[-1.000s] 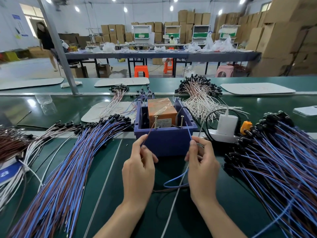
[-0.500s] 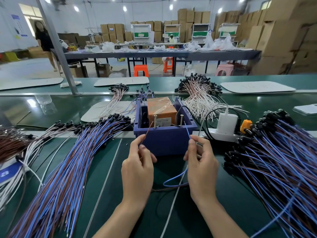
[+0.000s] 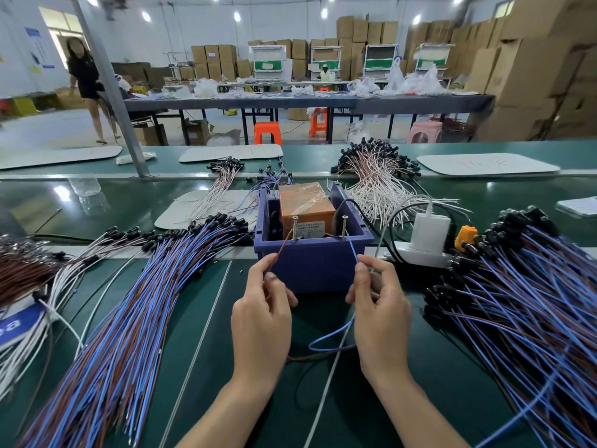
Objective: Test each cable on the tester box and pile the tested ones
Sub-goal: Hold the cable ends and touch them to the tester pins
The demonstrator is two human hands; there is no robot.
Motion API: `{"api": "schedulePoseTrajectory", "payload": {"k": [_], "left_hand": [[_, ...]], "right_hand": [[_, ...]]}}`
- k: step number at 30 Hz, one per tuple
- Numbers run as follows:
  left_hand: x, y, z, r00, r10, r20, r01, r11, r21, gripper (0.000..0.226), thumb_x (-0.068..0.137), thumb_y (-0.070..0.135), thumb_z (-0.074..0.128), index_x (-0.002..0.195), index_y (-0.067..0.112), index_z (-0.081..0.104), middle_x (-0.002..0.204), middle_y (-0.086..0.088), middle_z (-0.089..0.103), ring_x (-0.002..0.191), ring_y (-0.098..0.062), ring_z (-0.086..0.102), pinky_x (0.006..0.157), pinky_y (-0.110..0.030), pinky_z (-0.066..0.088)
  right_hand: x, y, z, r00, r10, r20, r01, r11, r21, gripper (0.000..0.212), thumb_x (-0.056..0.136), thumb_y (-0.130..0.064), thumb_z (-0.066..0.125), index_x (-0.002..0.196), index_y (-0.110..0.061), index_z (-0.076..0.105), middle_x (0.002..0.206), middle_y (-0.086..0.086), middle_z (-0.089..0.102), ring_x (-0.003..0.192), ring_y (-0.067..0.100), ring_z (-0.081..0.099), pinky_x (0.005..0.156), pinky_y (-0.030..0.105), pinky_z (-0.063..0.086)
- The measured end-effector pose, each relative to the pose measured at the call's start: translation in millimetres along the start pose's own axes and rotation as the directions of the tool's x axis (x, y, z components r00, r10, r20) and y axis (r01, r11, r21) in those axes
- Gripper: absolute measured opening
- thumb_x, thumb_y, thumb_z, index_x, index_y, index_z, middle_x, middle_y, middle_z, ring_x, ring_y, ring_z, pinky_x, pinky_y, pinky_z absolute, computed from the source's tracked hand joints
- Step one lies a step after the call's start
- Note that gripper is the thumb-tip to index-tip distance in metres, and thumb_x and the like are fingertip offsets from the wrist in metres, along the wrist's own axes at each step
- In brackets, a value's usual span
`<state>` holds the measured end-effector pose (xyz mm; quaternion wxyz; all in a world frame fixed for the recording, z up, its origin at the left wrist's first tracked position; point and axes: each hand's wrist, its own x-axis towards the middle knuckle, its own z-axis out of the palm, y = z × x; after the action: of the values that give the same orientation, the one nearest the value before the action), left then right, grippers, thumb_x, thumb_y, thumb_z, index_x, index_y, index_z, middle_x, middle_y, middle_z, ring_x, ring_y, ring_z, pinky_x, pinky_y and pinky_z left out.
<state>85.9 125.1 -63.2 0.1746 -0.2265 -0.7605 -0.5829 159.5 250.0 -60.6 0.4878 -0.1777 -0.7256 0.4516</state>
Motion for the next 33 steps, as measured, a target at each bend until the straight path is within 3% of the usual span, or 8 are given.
{"api": "schedulePoseTrajectory", "payload": {"k": [10,19,23,29,33], "left_hand": [[0.0,1.5,-0.4,1.0,-0.003,0.003,0.003,1.0,-0.012,0.032,0.103,0.018,0.042,0.126,0.037,0.053,0.071,0.015,0.067,0.058,-0.01,0.059,0.054,-0.014,0.041],[0.4,1.0,-0.7,1.0,-0.018,0.011,0.018,1.0,-0.008,0.033,0.104,0.014,0.044,0.125,0.037,0.054,0.07,0.015,0.066,0.06,-0.008,0.06,0.057,-0.014,0.042],[0.2,1.3,-1.0,1.0,-0.015,0.016,0.015,1.0,-0.001,0.033,0.104,0.014,0.043,0.125,0.038,0.053,0.071,0.016,0.066,0.058,-0.007,0.059,0.057,-0.013,0.041],[0.8,0.6,0.2,1.0,-0.009,0.018,0.01,1.0,-0.008,0.036,0.105,0.015,0.044,0.124,0.044,0.05,0.071,0.016,0.067,0.055,-0.007,0.057,0.055,-0.015,0.041],[0.6,1.4,-1.5,0.999,-0.008,-0.038,0.006,0.998,-0.059,0.028,0.103,0.032,0.037,0.125,0.046,0.046,0.07,0.013,0.067,0.047,-0.007,0.051,0.05,-0.012,0.036]], "right_hand": [[1.0,-2.9,0.6,0.999,0.011,-0.031,-0.013,0.996,-0.086,0.015,0.101,-0.04,0.049,0.098,-0.054,0.054,0.084,-0.035,0.063,0.079,-0.014,0.06,0.067,0.003,0.04],[0.5,-2.5,-0.4,0.999,0.024,-0.025,-0.026,0.998,-0.065,0.009,0.103,-0.037,0.051,0.105,-0.044,0.058,0.08,-0.026,0.065,0.078,-0.007,0.062,0.067,0.004,0.04],[-0.1,-4.1,-0.9,1.0,0.014,-0.027,-0.016,0.997,-0.075,0.01,0.103,-0.037,0.051,0.105,-0.045,0.057,0.086,-0.035,0.063,0.082,-0.014,0.06,0.068,0.001,0.039],[0.2,-4.3,-0.2,0.999,0.028,-0.023,-0.03,0.998,-0.062,0.012,0.102,-0.041,0.049,0.098,-0.051,0.055,0.081,-0.026,0.065,0.077,-0.005,0.063,0.066,0.005,0.041],[-0.3,-5.4,-0.8,0.999,0.036,0.0,-0.036,0.999,0.003,0.012,0.103,-0.04,0.048,0.102,-0.048,0.056,0.072,-0.011,0.065,0.066,0.009,0.064,0.06,0.013,0.043]]}}
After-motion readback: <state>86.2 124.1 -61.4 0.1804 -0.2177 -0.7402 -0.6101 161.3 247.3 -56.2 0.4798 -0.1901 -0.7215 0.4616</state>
